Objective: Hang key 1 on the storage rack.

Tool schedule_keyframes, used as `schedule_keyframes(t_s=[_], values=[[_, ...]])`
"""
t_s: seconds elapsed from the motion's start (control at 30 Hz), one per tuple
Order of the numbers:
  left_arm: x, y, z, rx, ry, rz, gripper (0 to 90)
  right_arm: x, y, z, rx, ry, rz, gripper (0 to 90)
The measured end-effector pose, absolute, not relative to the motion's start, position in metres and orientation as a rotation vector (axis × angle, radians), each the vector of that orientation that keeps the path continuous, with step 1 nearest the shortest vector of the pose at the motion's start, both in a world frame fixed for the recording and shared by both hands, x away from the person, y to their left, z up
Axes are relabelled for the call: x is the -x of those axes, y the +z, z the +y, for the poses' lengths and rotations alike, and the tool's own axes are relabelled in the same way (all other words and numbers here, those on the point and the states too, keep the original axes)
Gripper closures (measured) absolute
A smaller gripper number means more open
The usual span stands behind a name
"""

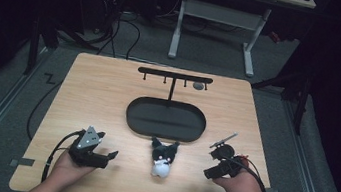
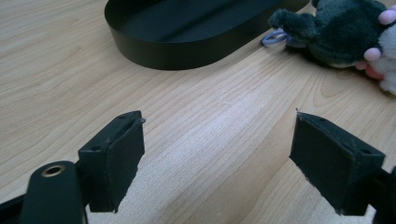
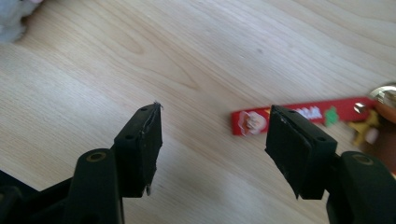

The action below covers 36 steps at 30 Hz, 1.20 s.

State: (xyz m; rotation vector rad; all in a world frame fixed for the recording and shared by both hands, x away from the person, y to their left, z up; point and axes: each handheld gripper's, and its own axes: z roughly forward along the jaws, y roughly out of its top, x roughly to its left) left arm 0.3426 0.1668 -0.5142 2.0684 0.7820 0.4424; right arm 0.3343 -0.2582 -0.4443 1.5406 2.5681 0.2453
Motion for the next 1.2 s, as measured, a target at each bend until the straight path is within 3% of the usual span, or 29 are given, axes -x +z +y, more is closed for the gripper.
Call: schedule_keyframes(t_s=[0.73,1.2], values=[[-0.342,-0.517,0.167,-2.086,0.433,0.775,17.8,-0.321,-0.435,-0.334,-1.731,0.224,2.416,41.9],[-0.343,-0.518,0.167,-2.095,0.425,0.769,17.8,-0.336,-0.439,-0.351,-1.765,0.219,2.374,42.9]])
